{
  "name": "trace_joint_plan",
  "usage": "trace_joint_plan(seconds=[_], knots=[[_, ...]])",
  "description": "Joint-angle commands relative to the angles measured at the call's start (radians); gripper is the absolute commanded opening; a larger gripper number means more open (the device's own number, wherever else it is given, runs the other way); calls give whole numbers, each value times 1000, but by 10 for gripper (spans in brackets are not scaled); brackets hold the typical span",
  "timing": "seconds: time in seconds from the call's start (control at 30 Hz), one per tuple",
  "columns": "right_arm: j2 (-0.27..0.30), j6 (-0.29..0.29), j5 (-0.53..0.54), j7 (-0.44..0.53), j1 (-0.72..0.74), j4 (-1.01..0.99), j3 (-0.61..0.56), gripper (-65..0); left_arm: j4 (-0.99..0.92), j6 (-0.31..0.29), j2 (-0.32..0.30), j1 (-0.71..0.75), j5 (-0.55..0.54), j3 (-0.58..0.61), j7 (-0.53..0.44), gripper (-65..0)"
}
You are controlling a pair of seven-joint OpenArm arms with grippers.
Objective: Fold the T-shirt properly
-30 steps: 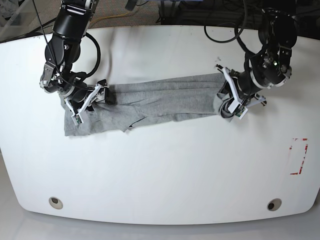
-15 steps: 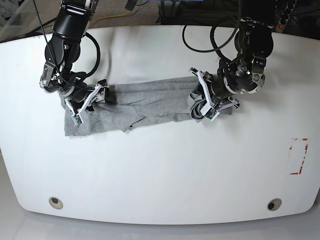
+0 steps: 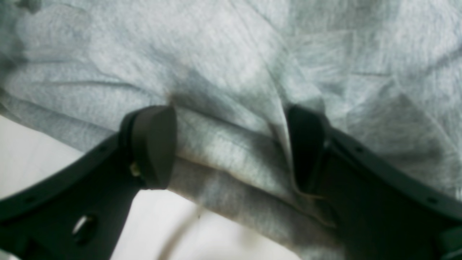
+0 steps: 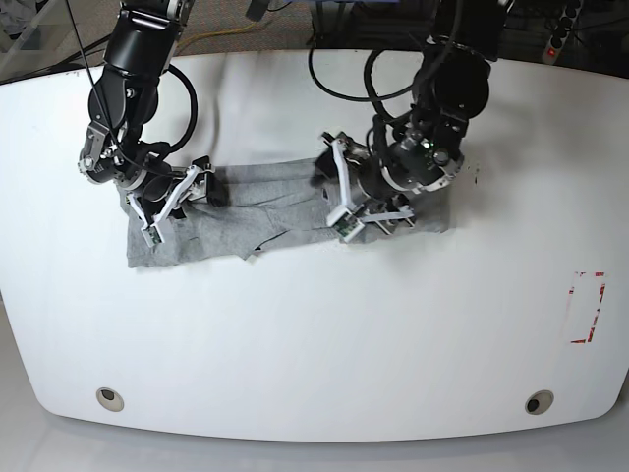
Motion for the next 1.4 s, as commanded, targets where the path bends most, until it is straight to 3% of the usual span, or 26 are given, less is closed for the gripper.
trace_joint_plan(seconds=[0.0, 0.1, 0.27, 0.4, 0.57, 0.73, 0.87, 1.07, 1.23, 1.37], knots=[[-2, -10, -58, -91, -12, -11, -7, -192, 62, -4, -3, -35, 18, 75, -21, -187], [-2, -10, -58, -91, -10, -11, -7, -192, 115, -4, -30, -42, 66, 167, -21, -199], [-2, -10, -56, -91, -10, -11, -7, -192, 151, -4, -39, -42, 126, 133, -21, -204], [-2, -10, -47, -99, -7, 15, -6, -192, 155, -6, -55, -35, 124, -12, -21, -204], [0, -10, 82, -179, -13, 186, 22, -192, 152, -9, -61, 24, 107, -247, -21, -204], [3, -10, 189, -306, 7, 293, 145, -192, 120, -9, -61, 70, -69, -444, -23, -213], [9, -10, 197, -378, 80, 293, 274, -189, 60, -9, -69, 86, -238, -542, -23, -351], [108, -10, 200, -378, 157, 120, 343, -189, -67, -9, -69, 83, -364, -626, -23, -536], [145, -10, 200, -283, 168, -49, 373, -190, -184, -18, -69, 71, -388, -632, -26, -544], [141, -10, 198, -239, 165, -130, 373, -190, -228, -88, -70, 65, -387, -632, -26, -544]])
